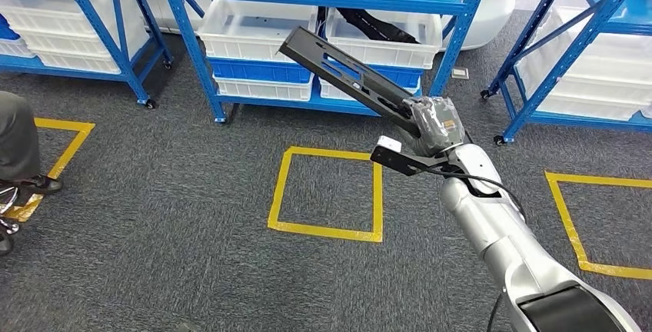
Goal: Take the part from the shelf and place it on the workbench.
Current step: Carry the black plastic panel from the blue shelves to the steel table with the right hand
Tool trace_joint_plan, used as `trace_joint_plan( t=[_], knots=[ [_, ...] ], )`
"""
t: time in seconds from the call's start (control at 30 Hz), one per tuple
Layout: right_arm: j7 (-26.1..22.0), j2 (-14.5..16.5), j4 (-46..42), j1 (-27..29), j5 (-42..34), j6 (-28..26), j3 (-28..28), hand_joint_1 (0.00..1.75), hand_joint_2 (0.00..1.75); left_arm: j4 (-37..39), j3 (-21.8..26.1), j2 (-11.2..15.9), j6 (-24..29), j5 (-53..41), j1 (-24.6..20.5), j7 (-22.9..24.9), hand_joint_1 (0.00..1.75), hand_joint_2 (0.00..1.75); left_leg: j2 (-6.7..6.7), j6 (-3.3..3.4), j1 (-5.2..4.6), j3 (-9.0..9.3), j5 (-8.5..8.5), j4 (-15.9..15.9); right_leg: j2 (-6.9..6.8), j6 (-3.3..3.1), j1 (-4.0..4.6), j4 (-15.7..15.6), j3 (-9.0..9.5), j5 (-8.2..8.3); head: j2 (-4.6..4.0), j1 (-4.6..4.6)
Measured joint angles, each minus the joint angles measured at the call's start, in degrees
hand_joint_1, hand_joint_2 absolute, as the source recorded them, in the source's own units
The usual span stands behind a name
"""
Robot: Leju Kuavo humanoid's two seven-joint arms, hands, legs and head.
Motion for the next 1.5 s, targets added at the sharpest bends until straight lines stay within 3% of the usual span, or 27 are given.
trace_joint_plan(
  t=[0.03, 0.1, 0.13, 0.17, 0.2, 0.27, 0.33, 0.4, 0.47, 0.5, 0.57, 0.6, 0.67, 0.7, 0.77, 0.83, 0.87, 0.93, 0.97, 1.03, 1.13, 1.2, 1.27, 1.33, 1.4, 1.47, 1.5],
  knots=[
    [0.07, 0.02, -0.05, 0.07, 0.01, 0.04, -0.01, 1.75, 1.75, 0.00, 0.02, -0.02, 0.00, 0.00, 0.10, 0.02, 0.00, 0.00, -0.12, -0.30, 0.09, -0.65, -2.60, 1.80, -0.10, -0.52, -0.38, -0.16, -0.64, 1.01, 0.00, -0.13],
    [0.18, 0.04, -0.20, 0.11, -0.29, 0.28, -0.10, 1.75, 1.75, 0.00, 0.03, -0.04, -0.03, -0.09, 0.16, -0.16, 0.00, 0.00, -0.18, -0.84, 0.42, -2.25, -9.03, 8.75, -0.14, -1.19, -0.58, -0.11, -2.42, 2.67, 0.00, -0.30],
    [0.16, 0.04, -0.27, 0.18, -0.62, 0.42, -0.24, 1.75, 1.75, 0.00, 0.03, -0.05, -0.04, -0.25, 0.16, -0.37, 0.00, 0.00, -0.17, -1.14, 0.53, -2.87, -10.65, 12.82, -0.12, -1.14, -0.57, -0.07, -3.43, 3.43, 0.00, -0.36],
    [0.07, 0.05, -0.31, 0.27, -1.03, 0.53, -0.42, 1.75, 1.75, 0.00, 0.03, -0.04, -0.05, -0.42, 0.15, -0.58, 0.00, 0.00, -0.18, -1.37, 0.64, -3.12, -10.51, 16.02, -0.07, -1.04, -0.57, -0.03, -4.38, 4.11, 0.00, -0.34],
    [-0.09, 0.00, -0.33, 0.39, -1.51, 0.55, -0.72, 1.75, 1.75, -0.01, 0.03, -0.04, -0.06, -0.57, 0.14, -0.76, 0.00, 0.00, -0.18, -1.53, 0.77, -2.70, -9.09, 17.82, 0.10, -0.80, -0.60, 0.05, -5.35, 4.83, 0.00, -0.37],
    [-0.40, -0.11, -0.53, 0.59, -2.35, 0.38, -1.37, 1.75, 1.75, -0.01, 0.03, -0.04, -0.03, -0.68, 0.15, -0.81, 0.00, 0.00, -0.77, -1.60, 1.13, 1.12, -5.94, 15.16, 0.59, -0.11, -0.71, 0.44, -7.10, 6.05, 0.00, -0.38],
    [-0.52, -0.18, -1.25, 0.55, -2.98, 0.16, -2.11, 1.75, 1.75, -0.01, 0.04, -0.06, 0.04, -0.68, 0.14, -0.86, 0.00, 0.00, -2.93, -1.38, 1.43, 7.64, -7.84, 6.84, 1.08, 0.62, -0.63, 1.11, -8.55, 6.90, 0.00, -0.32],
    [-0.58, -0.29, -2.10, 0.16, -3.39, -0.10, -2.87, 1.75, 1.75, -0.01, 0.07, -0.09, 0.11, -0.68, 0.14, -0.85, 0.00, 0.00, -4.02, -0.86, 1.22, 11.19, -10.94, 1.31, 1.66, 1.48, -0.39, 1.50, -9.37, 7.75, 0.00, -0.12],
    [-0.60, -0.54, -2.68, -0.19, -3.63, -0.32, -3.52, 1.75, 1.75, 0.00, 0.09, -0.22, 0.17, -0.67, 0.22, -0.68, 0.00, 0.00, -2.77, 0.25, 0.82, 11.07, -10.71, 0.32, 2.42, 2.49, -0.25, 1.47, -10.10, 8.67, 0.00, -0.01],
    [-0.60, -0.71, -2.91, -0.25, -3.69, -0.34, -3.78, 1.75, 1.75, 0.00, 0.10, -0.28, 0.21, -0.67, 0.24, -0.57, 0.00, 0.00, -2.09, 0.97, 0.73, 10.80, -10.17, 0.14, 2.44, 2.65, -0.29, 2.10, -10.82, 8.36, 0.00, 0.06],
    [-0.58, -1.08, -3.31, -0.29, -3.74, -0.33, -4.16, 1.75, 1.75, -0.01, 0.13, -0.30, 0.29, -0.66, 0.26, -0.46, 0.00, 0.00, -0.72, 2.02, 0.73, 9.97, -9.11, -0.11, 1.60, 2.42, -0.65, 7.11, -13.41, 5.55, 0.00, 0.43],
    [-0.56, -1.25, -3.45, -0.30, -3.79, -0.32, -4.29, 1.75, 1.75, -0.01, 0.14, -0.26, 0.30, -0.66, 0.29, -0.43, 0.00, 0.00, -0.12, 2.24, 0.67, 9.46, -8.71, -0.09, 1.15, 2.34, -0.74, 11.13, -15.04, 3.50, 0.00, 0.64],
    [-0.49, -1.46, -3.63, -0.17, -3.96, -0.29, -4.50, 1.75, 1.75, 0.00, 0.14, -0.24, 0.19, -0.66, 0.34, -0.34, 0.00, 0.00, 1.18, 2.19, 0.57, 8.51, -7.98, -0.05, 0.74, 2.85, -0.95, 17.76, -17.00, 0.62, 0.00, 0.78],
    [-0.45, -1.58, -3.72, -0.08, -4.03, -0.28, -4.63, 1.75, 1.75, 0.00, 0.14, -0.24, 0.12, -0.66, 0.35, -0.30, 0.00, 0.00, 1.82, 2.08, 0.56, 8.13, -7.69, -0.04, 0.62, 3.28, -0.99, 18.09, -16.33, 0.30, 0.00, 0.78],
    [-0.42, -1.80, -4.10, 0.00, -4.03, -0.28, -4.95, 1.75, 1.75, 0.00, 0.15, -0.24, 0.05, -0.68, 0.35, -0.26, 0.00, 0.00, 3.01, 1.74, 0.57, 7.66, -7.26, -0.01, -0.34, 4.11, -0.99, 11.89, -11.31, 1.59, 0.00, 0.80],
    [-0.41, -1.91, -4.79, -0.15, -3.97, -0.28, -5.24, 1.75, 1.75, -0.01, 0.17, -0.22, 0.06, -0.71, 0.32, -0.25, 0.00, 0.00, 4.10, 1.24, 0.32, 7.47, -6.96, 0.00, -2.28, 3.91, -0.53, 3.97, -6.11, 2.66, 0.00, 0.78],
    [-0.41, -1.99, -5.10, -0.24, -3.97, -0.28, -5.35, 1.75, 1.75, -0.02, 0.20, -0.21, 0.08, -0.73, 0.29, -0.25, 0.00, 0.00, 4.57, 0.97, 0.12, 7.44, -6.85, 0.02, -2.77, 3.38, -0.27, 1.89, -4.90, 2.90, 0.00, 0.74],
    [-0.40, -2.33, -5.46, -0.29, -3.96, -0.26, -5.50, 1.75, 1.75, -0.02, 0.33, -0.22, 0.13, -0.75, 0.23, -0.25, 0.00, 0.00, 5.47, 0.37, -0.12, 7.40, -6.55, -0.02, -2.10, 2.15, 0.14, 1.20, -4.82, 3.28, 0.00, 0.62],
    [-0.37, -2.58, -5.55, -0.26, -3.93, -0.25, -5.58, 1.75, 1.75, -0.02, 0.40, -0.22, 0.13, -0.75, 0.20, -0.25, 0.00, 0.00, 5.64, 0.06, -0.02, 7.33, -6.56, 0.05, -1.57, 1.56, -0.21, 1.10, -4.99, 3.60, 0.00, 0.60],
    [-0.27, -2.89, -5.79, -0.38, -3.84, -0.23, -5.68, 1.75, 1.75, -0.02, 0.50, -0.19, 0.15, -0.76, 0.21, -0.25, 0.00, 0.00, 4.01, -0.54, 0.30, 6.41, -8.28, 2.18, -0.62, 0.45, -0.73, 0.90, -5.22, 4.25, 0.00, 0.50],
    [-0.09, -3.03, -5.99, -0.56, -3.60, -0.24, -5.69, 1.75, 1.75, -0.01, 0.62, -0.15, 0.14, -0.77, 0.40, -0.14, 0.00, 0.00, 0.38, -1.04, 0.52, 1.91, -14.37, 12.93, 0.82, -0.74, -0.76, 0.84, -5.93, 4.96, 0.00, 0.29],
    [0.01, -3.08, -6.00, -0.47, -3.32, -0.27, -5.67, 1.75, 1.75, 0.00, 0.70, -0.15, 0.13, -0.77, 0.48, 0.12, 0.00, 0.00, -0.11, -1.04, 0.53, 0.16, -15.49, 17.14, 2.16, -0.87, -0.55, 0.89, -6.41, 5.35, 0.00, 0.27],
    [0.16, -3.19, -6.01, -0.46, -3.10, -0.33, -5.68, 1.75, 1.75, 0.00, 0.74, -0.15, 0.10, -0.88, 0.48, 0.41, 0.00, 0.00, -0.75, -0.67, 0.56, 2.80, -12.54, 12.58, 3.62, -0.67, -0.44, 1.06, -6.68, 5.65, 0.00, 0.26],
    [0.39, -3.30, -6.02, -0.64, -2.99, -0.42, -5.73, 1.75, 1.75, 0.00, 0.76, -0.12, 0.10, -1.10, 0.48, 0.64, 0.00, 0.00, -3.35, -0.08, 0.71, 6.96, -9.62, 4.77, 4.86, -0.37, -0.24, 1.50, -7.12, 5.81, 0.00, 0.31],
    [0.68, -3.49, -6.07, -0.92, -2.67, -0.52, -5.81, 1.75, 1.75, 0.00, 0.78, -0.10, 0.10, -1.28, 0.51, 0.87, 0.00, 0.00, -4.86, 0.34, 0.62, 8.56, -9.01, 1.30, 5.90, 0.15, -0.16, 1.88, -7.88, 6.13, 0.00, 0.41],
    [1.09, -3.81, -6.16, -1.08, -2.19, -0.56, -5.99, 1.75, 1.75, 0.00, 0.78, -0.21, 0.05, -1.43, 0.51, 1.16, 0.00, 0.00, -3.65, 0.81, 0.31, 8.50, -8.69, 0.89, 6.89, 0.97, -0.14, 1.87, -8.66, 6.63, 0.00, 0.42],
    [1.33, -4.08, -6.22, -1.13, -1.94, -0.56, -6.15, 1.75, 1.75, 0.00, 0.78, -0.27, 0.01, -1.54, 0.47, 1.31, 0.00, 0.00, -2.97, 1.17, 0.27, 8.49, -8.34, 0.61, 6.27, 1.27, -0.12, 2.19, -9.19, 6.56, 0.00, 0.45]
  ],
)
